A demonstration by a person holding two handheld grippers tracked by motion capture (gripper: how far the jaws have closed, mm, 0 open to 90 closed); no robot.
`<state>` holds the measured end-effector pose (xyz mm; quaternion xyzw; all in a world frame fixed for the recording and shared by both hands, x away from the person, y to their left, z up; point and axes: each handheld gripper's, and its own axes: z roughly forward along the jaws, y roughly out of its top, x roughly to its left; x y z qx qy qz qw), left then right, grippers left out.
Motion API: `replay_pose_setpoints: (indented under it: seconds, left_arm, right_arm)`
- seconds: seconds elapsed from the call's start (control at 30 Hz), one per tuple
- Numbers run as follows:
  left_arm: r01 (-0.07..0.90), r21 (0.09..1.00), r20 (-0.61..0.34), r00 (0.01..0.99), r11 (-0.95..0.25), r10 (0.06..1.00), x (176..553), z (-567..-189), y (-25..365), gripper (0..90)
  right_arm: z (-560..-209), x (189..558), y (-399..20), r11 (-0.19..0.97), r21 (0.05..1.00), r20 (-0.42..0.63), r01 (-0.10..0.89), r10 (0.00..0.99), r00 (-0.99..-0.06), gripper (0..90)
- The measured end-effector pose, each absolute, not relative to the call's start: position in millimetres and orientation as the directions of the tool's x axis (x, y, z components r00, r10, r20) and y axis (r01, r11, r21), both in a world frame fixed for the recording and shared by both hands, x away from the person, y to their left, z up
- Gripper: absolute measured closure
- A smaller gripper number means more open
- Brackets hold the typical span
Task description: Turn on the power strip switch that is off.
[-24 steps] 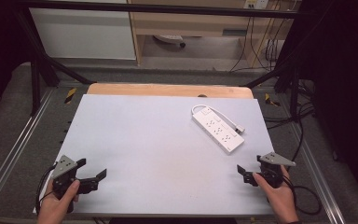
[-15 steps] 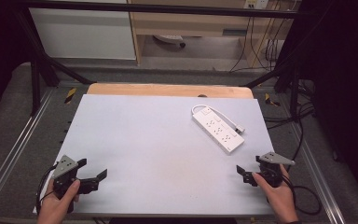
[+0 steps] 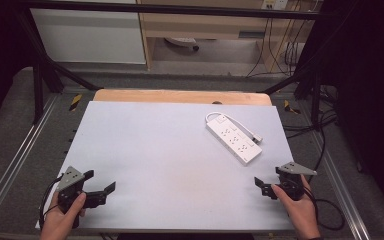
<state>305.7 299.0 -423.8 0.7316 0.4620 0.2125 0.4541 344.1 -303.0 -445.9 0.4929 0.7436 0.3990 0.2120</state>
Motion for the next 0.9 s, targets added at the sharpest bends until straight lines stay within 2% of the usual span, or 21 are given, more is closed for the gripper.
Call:
replay_pose_setpoints:
  seconds: [0.13, 0.6, 0.9]
  left_arm:
    - [0.485, 0.859, -0.111, 0.485, -0.161, 0.867, 305.5, -424.9, 298.6, 6.8]
    - [0.495, 0.852, -0.106, 0.482, -0.17, 0.87, 305.0, -426.7, 300.0, 6.8]
    - [0.497, 0.849, -0.1, 0.48, -0.177, 0.872, 305.0, -427.7, 299.2, 6.8]
  right_arm:
    - [-442.4, 342.8, -302.3, 0.183, 0.795, 0.1, 0.578, 0.901, -0.422, 6.3]
    - [-415.7, 346.7, -293.3, 0.199, 0.829, 0.076, 0.523, 0.886, -0.457, 5.1]
    - [-410.2, 357.6, -299.5, 0.213, 0.796, 0.079, 0.567, 0.891, -0.447, 4.9]
